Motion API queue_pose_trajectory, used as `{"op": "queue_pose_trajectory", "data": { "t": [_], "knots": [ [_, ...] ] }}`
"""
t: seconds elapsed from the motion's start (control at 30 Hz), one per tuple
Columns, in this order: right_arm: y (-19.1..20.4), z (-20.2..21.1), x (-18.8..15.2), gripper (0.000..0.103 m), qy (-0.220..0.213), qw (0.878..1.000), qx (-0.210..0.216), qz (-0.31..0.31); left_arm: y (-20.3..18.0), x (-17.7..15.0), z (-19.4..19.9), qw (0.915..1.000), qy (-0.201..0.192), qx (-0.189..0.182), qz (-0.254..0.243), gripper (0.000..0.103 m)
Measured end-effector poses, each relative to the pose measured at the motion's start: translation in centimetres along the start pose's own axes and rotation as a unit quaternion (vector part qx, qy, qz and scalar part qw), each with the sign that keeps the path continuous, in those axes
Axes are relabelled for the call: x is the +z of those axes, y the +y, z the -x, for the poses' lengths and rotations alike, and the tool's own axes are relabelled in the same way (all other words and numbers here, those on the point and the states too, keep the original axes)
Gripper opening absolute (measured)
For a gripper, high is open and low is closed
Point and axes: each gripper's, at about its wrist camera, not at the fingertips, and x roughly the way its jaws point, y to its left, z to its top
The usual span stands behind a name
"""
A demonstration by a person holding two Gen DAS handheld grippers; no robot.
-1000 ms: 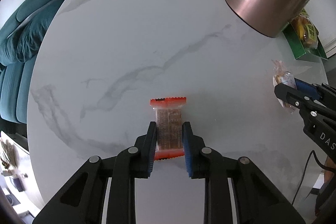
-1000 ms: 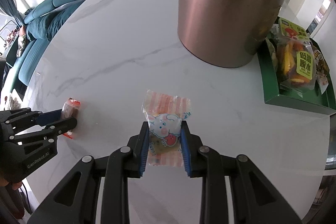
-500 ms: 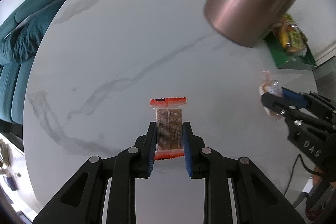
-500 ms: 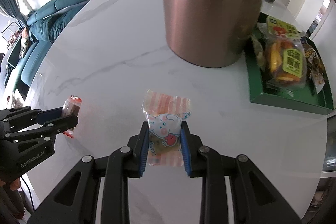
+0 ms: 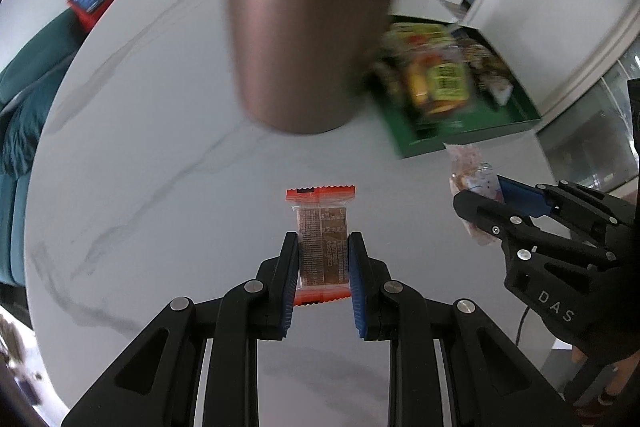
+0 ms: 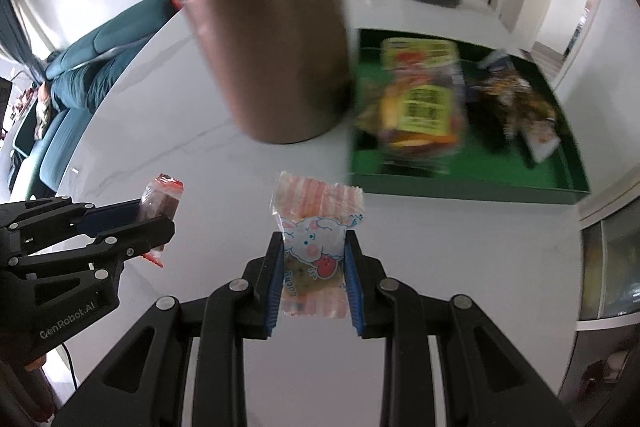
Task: Organize snacks
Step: 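Lift both held candies and carry them over the green tray, then lower both candies into the tray and open both grippers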
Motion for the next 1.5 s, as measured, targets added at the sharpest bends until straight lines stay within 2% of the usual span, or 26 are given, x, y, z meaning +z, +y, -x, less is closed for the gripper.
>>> {"op": "queue_pose_trajectory", "data": {
  "t": [0.13,0.4,0.7,0.83,1.13,1.5],
  "knots": [
    [-4.2,1.4,-0.1,0.035,-0.011,1.000,-0.007,-0.014,-4.0,1.2,0.1,0.9998,-0.010,-0.009,-0.017,0.020],
    [-13.2,3.2,0.6,0.035,-0.028,0.998,-0.030,-0.037,-12.9,6.2,-1.5,0.9979,-0.037,-0.014,-0.052,0.020],
    [-20.4,2.2,4.1,0.035,-0.031,0.997,-0.043,-0.053,-18.7,11.6,-5.7,0.9971,-0.045,-0.016,-0.059,0.020],
    [-21.9,0.3,5.2,0.035,-0.017,0.998,-0.037,-0.048,-19.6,13.1,-8.0,0.9980,-0.038,-0.006,-0.051,0.020],
    [-23.4,-3.5,7.0,0.035,0.008,0.999,-0.016,-0.042,-19.0,14.7,-11.7,0.9992,-0.018,0.016,-0.032,0.020],
    [-23.6,-6.4,7.6,0.035,0.030,0.999,-0.009,-0.036,-18.8,15.2,-13.6,0.9987,-0.010,0.032,-0.038,0.020]
  ]
}}
